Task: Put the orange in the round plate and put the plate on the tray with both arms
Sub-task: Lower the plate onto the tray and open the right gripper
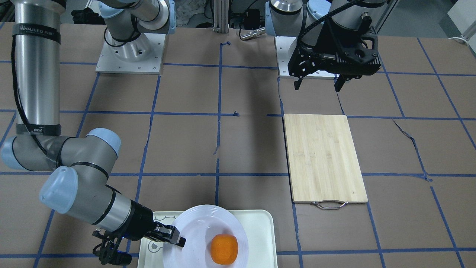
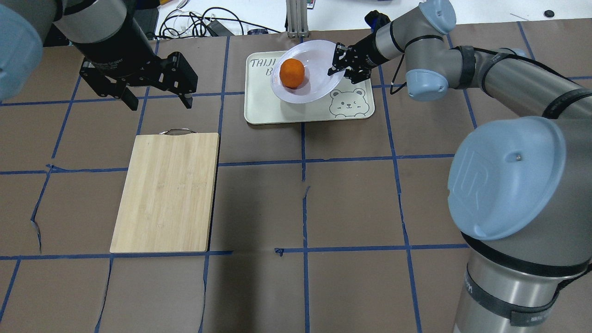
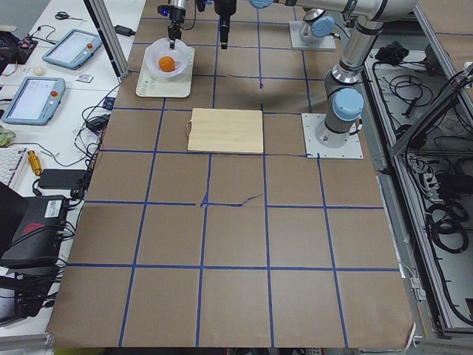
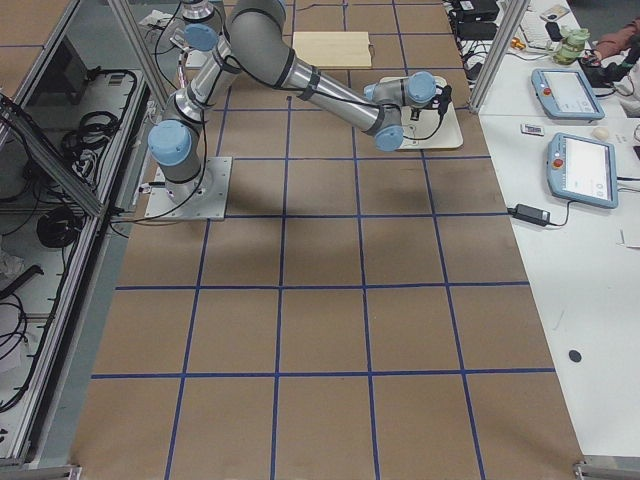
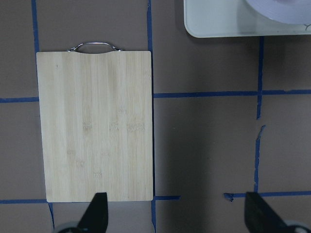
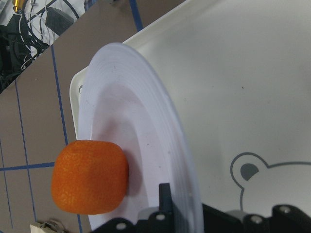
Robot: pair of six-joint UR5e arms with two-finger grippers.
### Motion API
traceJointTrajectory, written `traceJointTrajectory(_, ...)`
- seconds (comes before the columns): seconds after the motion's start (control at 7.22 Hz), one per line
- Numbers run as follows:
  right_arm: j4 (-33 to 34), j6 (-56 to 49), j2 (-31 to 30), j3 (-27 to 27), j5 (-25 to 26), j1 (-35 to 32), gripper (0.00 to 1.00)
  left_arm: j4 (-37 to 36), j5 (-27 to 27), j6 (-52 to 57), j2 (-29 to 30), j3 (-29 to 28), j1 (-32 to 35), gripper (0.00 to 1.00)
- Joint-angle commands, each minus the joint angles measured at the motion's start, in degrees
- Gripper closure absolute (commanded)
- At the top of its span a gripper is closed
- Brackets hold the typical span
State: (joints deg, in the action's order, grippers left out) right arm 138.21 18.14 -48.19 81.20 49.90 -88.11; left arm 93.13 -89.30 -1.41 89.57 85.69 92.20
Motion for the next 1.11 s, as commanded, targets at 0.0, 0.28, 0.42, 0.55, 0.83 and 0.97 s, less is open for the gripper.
traceJointTrajectory(0.0,0.1,-0.1,1.0,0.1,-0.1,0.1,1.0,0.0,0.0,0.0,0.0,0.0,0.0,0.0)
traceJointTrajectory(0.28,0.1,0.0,0.8,1.0,1.3,0.1,0.68,0.0,0.0,0.0,0.0,0.0,0.0,0.0)
traceJointTrajectory(0.42,0.0,0.2,0.2,1.3,3.9,0.1,0.41,0.0,0.0,0.0,0.0,0.0,0.0,0.0)
traceJointTrajectory(0.55,0.0,0.0,-0.1,1.3,6.9,0.1,0.26,0.0,0.0,0.0,0.0,0.0,0.0,0.0)
traceJointTrajectory(0.83,0.1,-2.9,-2.8,0.8,13.4,0.6,0.0,-0.1,0.0,0.0,0.0,-0.1,0.0,0.0)
traceJointTrajectory(0.97,-0.1,-8.6,-4.5,0.5,19.0,1.6,0.0,-0.1,0.0,0.0,0.0,0.0,0.0,0.0)
